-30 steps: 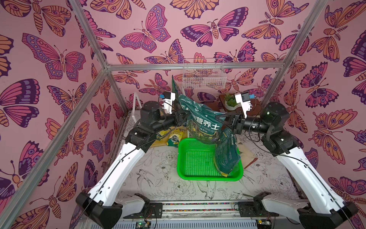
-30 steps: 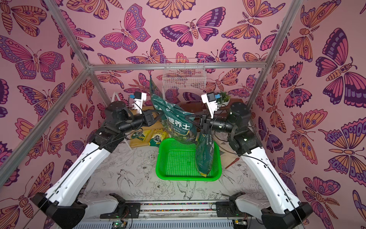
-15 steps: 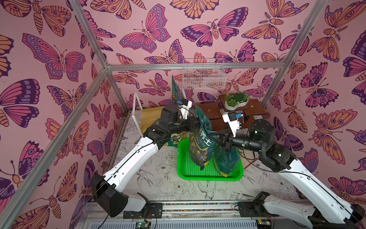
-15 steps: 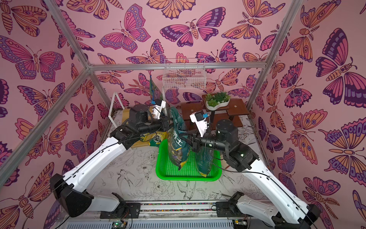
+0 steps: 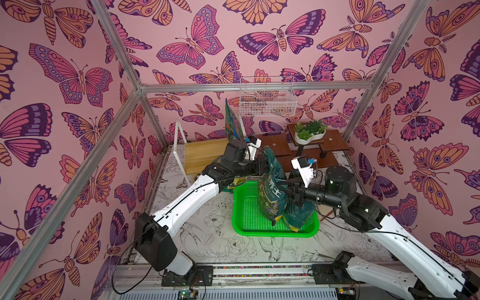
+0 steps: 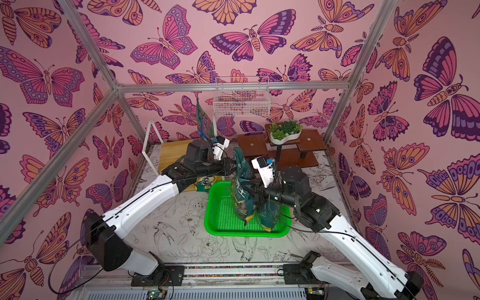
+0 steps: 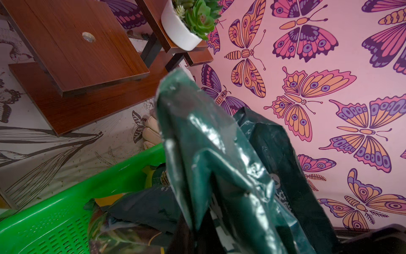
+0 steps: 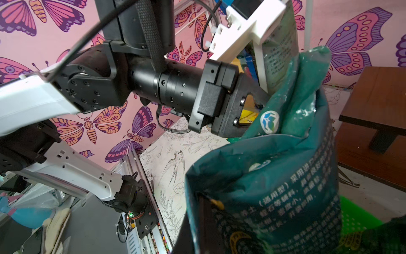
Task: Take down the fertilizer bag from the shelf
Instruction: Place the fertilizer bag in the storage box.
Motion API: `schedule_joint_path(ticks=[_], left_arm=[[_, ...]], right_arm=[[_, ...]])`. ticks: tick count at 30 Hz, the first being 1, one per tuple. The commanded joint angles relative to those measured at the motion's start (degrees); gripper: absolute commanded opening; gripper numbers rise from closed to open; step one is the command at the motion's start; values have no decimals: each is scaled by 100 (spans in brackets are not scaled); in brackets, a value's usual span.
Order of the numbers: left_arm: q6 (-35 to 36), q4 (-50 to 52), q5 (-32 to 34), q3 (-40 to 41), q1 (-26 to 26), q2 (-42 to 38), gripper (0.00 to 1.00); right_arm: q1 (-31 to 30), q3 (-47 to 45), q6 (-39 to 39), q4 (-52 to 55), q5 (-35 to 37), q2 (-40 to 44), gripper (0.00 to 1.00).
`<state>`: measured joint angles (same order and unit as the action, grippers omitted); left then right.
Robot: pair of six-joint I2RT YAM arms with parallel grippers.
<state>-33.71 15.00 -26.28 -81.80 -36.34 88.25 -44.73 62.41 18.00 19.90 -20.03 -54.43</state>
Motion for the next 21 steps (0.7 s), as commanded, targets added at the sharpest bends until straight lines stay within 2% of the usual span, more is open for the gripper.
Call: schedule_joint_path(ticks=[1,10,17,18,19,21], left_arm=[[-72,-808,-66,-20,-26,135,0],[-6,-808,-252,-56,-238,510,0],[115,-788,-34,262,-269,415,0],[143,-763,14,307,-269,374,5],[178,-720,72,339,-270,328,17],[265,-598,188,351,-262,228,51]], right_arm=[[-124,-29,53,-184,-177,251,0],[-124,-96,-459,489,375,170,0],[-124,-494,-378,381,290,18,0],[-124,-525,-381,362,281,-16,0],[-124,-544,-388,347,278,-53,0],[-124,-551,-418,332,309,-108,0]])
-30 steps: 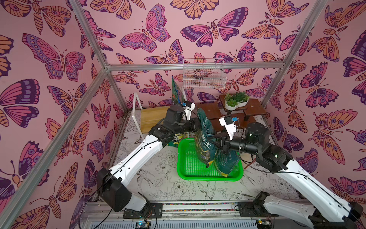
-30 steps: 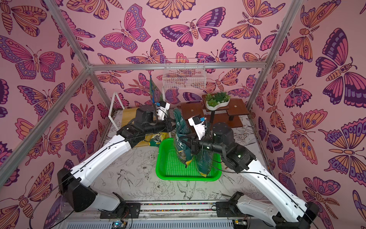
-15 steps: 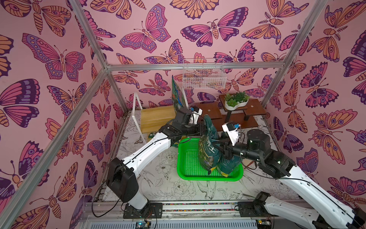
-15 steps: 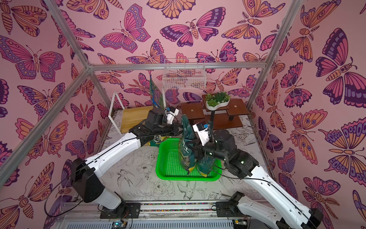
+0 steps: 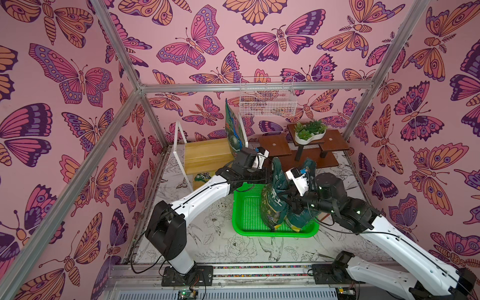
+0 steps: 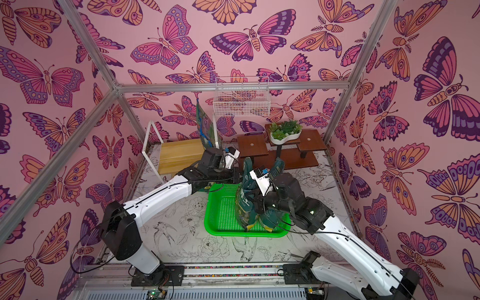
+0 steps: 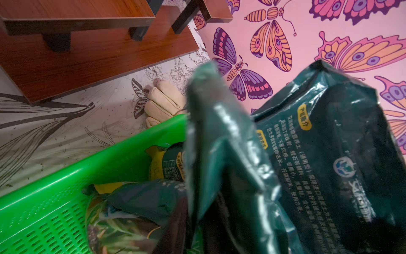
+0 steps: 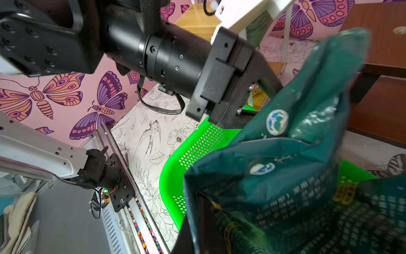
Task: Take down the fertilizer bag from the shelf
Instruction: Place the fertilizer bag in the storage box.
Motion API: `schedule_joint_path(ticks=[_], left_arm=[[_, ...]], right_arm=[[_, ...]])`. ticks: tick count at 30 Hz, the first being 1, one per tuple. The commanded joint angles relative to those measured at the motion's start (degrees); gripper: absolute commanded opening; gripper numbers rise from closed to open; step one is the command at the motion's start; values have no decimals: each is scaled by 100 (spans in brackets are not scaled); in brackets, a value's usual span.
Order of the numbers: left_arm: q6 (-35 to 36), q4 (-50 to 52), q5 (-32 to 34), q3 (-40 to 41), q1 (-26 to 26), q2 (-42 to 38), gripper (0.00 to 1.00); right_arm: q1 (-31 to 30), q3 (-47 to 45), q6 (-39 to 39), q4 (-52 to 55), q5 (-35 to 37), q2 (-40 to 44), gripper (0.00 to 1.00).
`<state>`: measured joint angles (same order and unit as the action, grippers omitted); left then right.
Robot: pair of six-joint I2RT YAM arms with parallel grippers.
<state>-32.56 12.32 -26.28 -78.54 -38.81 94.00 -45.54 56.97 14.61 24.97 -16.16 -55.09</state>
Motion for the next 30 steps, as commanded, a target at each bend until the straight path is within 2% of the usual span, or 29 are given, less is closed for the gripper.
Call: schedule_joint_path(ticks=[1,5,6,8,9,10,14,16,22,27,30], left_arm=[[209,-249,258,8,-18,-406,61],[532,79,799,-76,-13,-766,85],[603,153,936,-113,-13,-854,88],[733,276,1168,-198,-13,-1077,100],[775,301,1262,-220,-13,-1197,100],[822,319,1360,-244,-13,-1326,100],[970,368,1827,-310,-13,-1898,100],[1114,409,2133,-328,-13,-2308,100],[1688,644,3354,-311,-13,-2891,100],[1902,920,4607,-214,-13,-3022,100],[1922,943,5042,-114,-13,-3014,100]], right_arm=[[-47,7,-96,-169,-57,-62,0],[-43,-43,-99,-186,6,-72,0],[-47,-54,-99,-177,16,-63,0],[-43,-70,-99,-168,51,-29,3],[-43,-80,-99,-172,58,-20,7],[-43,-81,-103,-177,62,-6,15],[-43,-50,-134,-102,17,-10,58],[-43,-37,-139,-105,34,-4,70],[-43,50,-151,-50,102,14,78],[-45,145,-169,52,343,240,85],[-42,238,-186,86,556,481,90]])
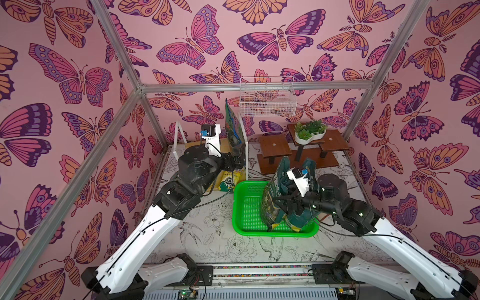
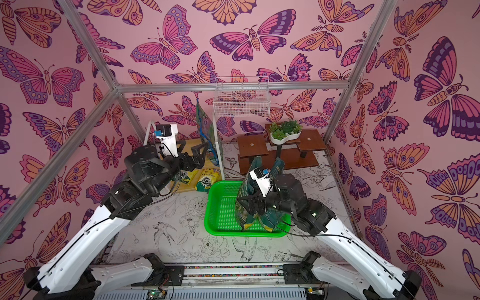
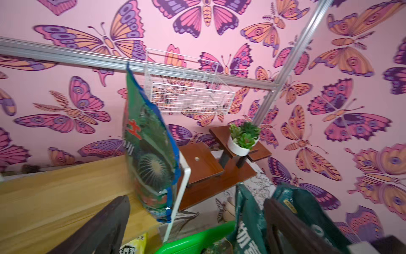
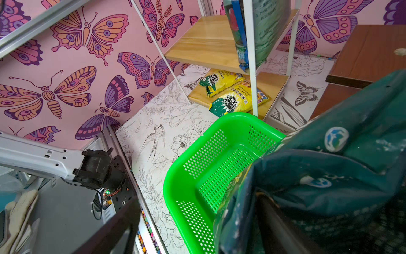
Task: Take down the fertilizer bag from the shelf
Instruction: Place the fertilizer bag in the storage box, then pick up the fertilizer bag from the shelf.
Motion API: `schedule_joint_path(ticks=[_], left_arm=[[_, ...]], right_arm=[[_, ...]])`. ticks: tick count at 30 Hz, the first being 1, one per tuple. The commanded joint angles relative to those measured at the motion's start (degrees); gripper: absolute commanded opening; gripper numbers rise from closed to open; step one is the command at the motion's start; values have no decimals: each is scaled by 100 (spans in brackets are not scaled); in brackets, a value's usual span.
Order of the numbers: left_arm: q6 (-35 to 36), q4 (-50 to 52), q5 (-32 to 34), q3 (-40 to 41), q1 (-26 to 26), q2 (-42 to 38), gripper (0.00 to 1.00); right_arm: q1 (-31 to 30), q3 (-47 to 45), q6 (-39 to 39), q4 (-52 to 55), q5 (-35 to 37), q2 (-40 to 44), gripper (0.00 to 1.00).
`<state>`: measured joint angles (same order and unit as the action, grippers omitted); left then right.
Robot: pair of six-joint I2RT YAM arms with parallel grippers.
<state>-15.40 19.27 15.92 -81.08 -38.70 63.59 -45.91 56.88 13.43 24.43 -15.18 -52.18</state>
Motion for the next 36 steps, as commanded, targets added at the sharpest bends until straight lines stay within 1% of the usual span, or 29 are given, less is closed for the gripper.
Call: schedule_joint_path(ticks=[1,6,9,14,19,23,26,28,29,36], left_arm=[[196,252,878,160,-24,41,100],[-35,248,786,121,-24,174,100],[-143,245,674,77,-28,269,100],[-184,218,745,-34,-24,389,100],[-114,-7,746,-107,-24,463,100],[-148,-45,729,-283,-24,677,100],[-215,-96,728,-369,-28,849,100],[-244,-197,766,-366,-24,874,98],[-239,-257,799,-350,-25,1069,96],[-167,-801,1036,-172,-24,1297,85]], right_arm=[[-8,293,-97,171,516,257,91],[-6,657,-308,407,756,367,92],[-11,866,-577,587,1079,358,94],[-6,1158,-891,608,1527,269,97],[-2,1500,-968,661,1988,-127,100],[11,1860,-880,806,2284,-635,99],[21,2065,-860,805,2226,-881,98],[29,2115,-864,775,2195,-950,98],[25,2120,-860,759,2218,-960,98],[81,1999,-870,736,2272,-798,98]])
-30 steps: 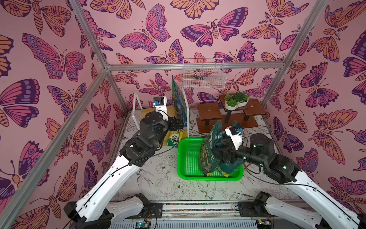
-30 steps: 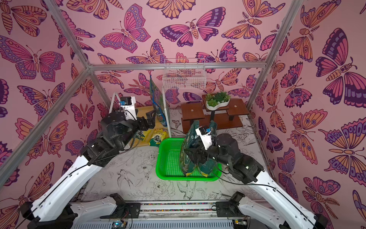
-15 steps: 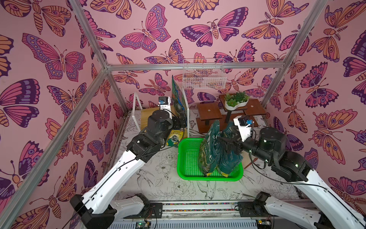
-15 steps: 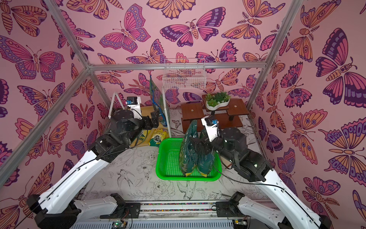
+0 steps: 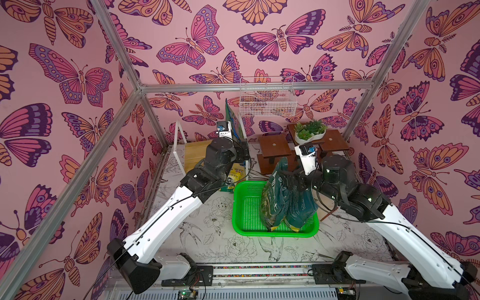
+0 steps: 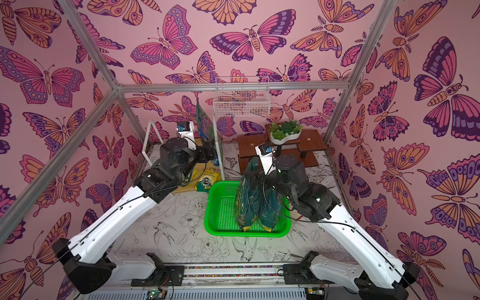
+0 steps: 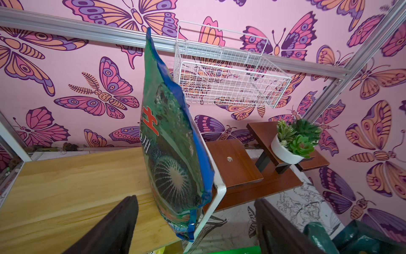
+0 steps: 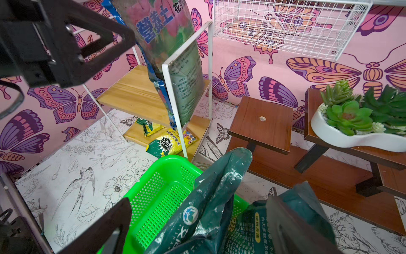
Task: Take down the fertilizer bag from the shelf
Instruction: Pick up the fertilizer bag from the shelf.
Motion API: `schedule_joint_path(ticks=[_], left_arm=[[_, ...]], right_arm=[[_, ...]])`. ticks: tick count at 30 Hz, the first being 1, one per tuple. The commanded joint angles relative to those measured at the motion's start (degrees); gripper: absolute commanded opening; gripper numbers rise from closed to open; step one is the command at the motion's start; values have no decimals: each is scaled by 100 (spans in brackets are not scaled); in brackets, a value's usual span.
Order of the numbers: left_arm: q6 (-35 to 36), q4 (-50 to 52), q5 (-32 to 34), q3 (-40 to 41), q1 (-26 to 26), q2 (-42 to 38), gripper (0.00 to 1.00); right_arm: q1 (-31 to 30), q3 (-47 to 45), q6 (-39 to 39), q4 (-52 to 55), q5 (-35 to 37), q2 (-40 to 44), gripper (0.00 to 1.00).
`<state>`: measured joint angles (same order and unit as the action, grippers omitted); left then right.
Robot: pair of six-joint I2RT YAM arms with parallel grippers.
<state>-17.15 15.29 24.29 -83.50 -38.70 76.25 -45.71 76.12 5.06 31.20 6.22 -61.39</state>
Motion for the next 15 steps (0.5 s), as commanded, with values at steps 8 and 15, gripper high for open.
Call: schedule_joint_path(ticks=[8,15], left_arm=[[71,-651,403,114,-24,214,57],[60,-651,453,185,9,268,20]], right_arm=[[82,-51,-81,64,168,231,98],[134,-79,-128,53,161,223,97]])
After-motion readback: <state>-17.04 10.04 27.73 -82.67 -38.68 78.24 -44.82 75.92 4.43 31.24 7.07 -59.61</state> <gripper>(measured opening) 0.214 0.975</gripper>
